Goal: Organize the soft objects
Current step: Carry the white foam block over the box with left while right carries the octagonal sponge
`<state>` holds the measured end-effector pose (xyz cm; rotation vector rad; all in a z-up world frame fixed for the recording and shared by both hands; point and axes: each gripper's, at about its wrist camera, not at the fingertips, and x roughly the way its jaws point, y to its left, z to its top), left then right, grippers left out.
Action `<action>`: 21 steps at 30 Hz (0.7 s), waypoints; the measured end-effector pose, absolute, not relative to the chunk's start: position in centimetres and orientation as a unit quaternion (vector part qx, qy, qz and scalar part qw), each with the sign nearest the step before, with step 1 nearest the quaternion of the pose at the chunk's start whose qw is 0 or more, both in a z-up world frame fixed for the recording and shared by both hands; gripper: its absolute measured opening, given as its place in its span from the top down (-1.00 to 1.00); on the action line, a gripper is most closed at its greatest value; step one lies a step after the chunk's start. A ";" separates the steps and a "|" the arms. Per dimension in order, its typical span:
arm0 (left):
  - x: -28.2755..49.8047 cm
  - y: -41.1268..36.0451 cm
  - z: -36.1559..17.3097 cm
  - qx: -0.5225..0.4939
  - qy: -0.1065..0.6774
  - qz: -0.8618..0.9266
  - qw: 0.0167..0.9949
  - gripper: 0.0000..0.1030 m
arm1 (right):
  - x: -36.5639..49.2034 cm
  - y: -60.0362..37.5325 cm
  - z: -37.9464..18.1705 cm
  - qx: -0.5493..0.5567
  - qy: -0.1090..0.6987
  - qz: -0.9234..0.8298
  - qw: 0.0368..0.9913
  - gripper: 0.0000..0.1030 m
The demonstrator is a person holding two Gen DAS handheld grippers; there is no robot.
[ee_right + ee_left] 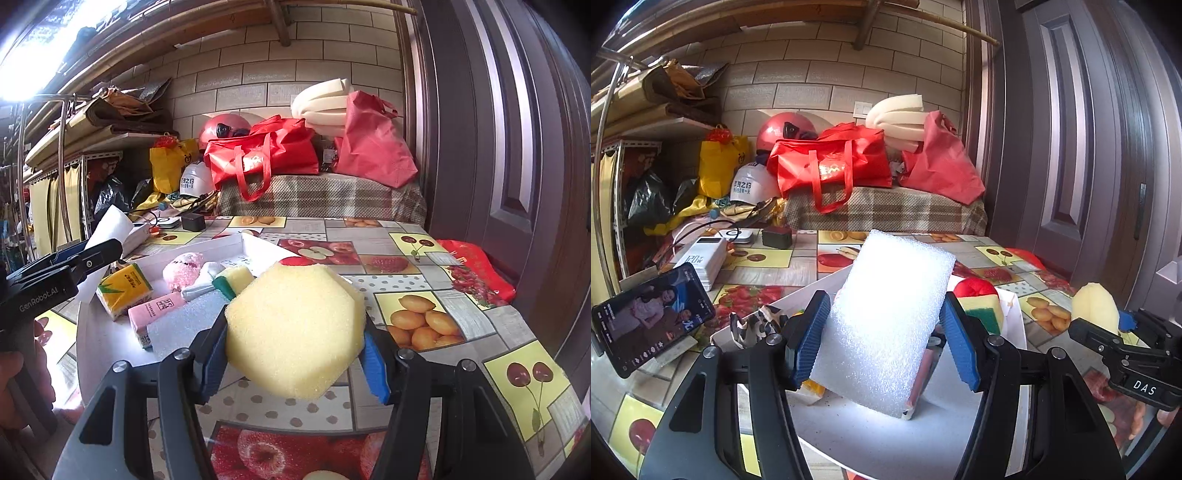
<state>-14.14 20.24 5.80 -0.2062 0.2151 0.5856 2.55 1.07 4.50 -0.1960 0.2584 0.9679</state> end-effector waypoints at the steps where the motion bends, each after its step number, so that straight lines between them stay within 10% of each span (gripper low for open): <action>1: -14.0 20.4 5.8 -0.100 0.107 0.293 0.945 -0.19 | 2.5 1.4 4.5 -0.094 0.122 0.465 0.872 -0.23; 21: -12.7 23.3 5.5 -0.113 0.127 0.316 0.933 -0.19 | 0.1 13.6 2.5 -0.251 0.161 0.553 0.778 -0.22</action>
